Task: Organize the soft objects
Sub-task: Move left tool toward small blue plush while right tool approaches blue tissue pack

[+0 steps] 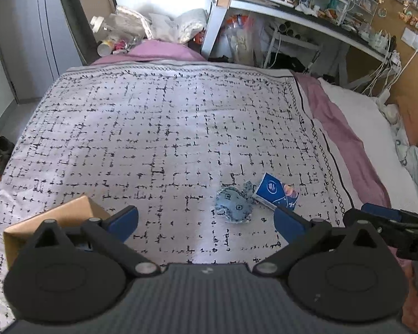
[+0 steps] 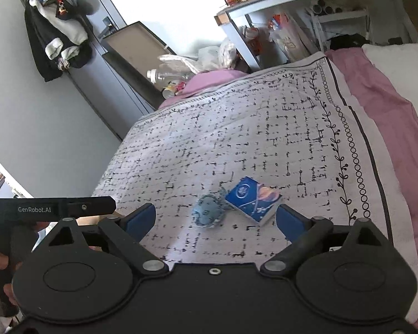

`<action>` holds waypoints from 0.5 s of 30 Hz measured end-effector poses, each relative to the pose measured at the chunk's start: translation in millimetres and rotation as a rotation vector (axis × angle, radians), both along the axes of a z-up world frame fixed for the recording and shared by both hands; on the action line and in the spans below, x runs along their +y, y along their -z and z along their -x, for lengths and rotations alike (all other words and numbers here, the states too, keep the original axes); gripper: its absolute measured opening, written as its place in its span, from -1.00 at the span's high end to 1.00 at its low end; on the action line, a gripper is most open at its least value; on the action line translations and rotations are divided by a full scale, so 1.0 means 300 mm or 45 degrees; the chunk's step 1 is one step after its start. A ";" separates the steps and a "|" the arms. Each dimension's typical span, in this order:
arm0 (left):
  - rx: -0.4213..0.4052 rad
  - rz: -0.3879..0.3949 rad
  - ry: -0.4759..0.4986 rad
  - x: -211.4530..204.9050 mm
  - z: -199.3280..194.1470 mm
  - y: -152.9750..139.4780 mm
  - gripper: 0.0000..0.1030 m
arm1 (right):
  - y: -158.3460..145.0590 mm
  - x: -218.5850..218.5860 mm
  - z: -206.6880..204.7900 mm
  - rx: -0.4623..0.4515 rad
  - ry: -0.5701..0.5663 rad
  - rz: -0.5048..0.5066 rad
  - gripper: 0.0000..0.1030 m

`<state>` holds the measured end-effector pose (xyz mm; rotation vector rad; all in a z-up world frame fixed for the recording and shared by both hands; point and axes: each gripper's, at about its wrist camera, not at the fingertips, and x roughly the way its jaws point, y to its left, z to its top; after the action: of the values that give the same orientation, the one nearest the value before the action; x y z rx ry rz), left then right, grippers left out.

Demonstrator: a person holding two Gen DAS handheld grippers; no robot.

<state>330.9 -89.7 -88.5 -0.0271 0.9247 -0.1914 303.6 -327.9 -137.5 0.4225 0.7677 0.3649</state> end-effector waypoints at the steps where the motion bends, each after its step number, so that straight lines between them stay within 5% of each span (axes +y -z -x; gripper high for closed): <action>1: 0.009 -0.003 -0.002 -0.005 -0.009 0.009 -0.99 | 0.009 -0.005 -0.007 0.004 -0.001 0.001 -0.81; 15: 0.080 -0.041 0.029 -0.085 -0.134 0.133 -0.94 | 0.183 -0.002 -0.118 0.069 -0.025 0.126 -0.75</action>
<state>371.2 -115.1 -128.5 0.0069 0.9911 -0.1976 339.0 -328.4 -192.4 0.3333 0.8399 0.3330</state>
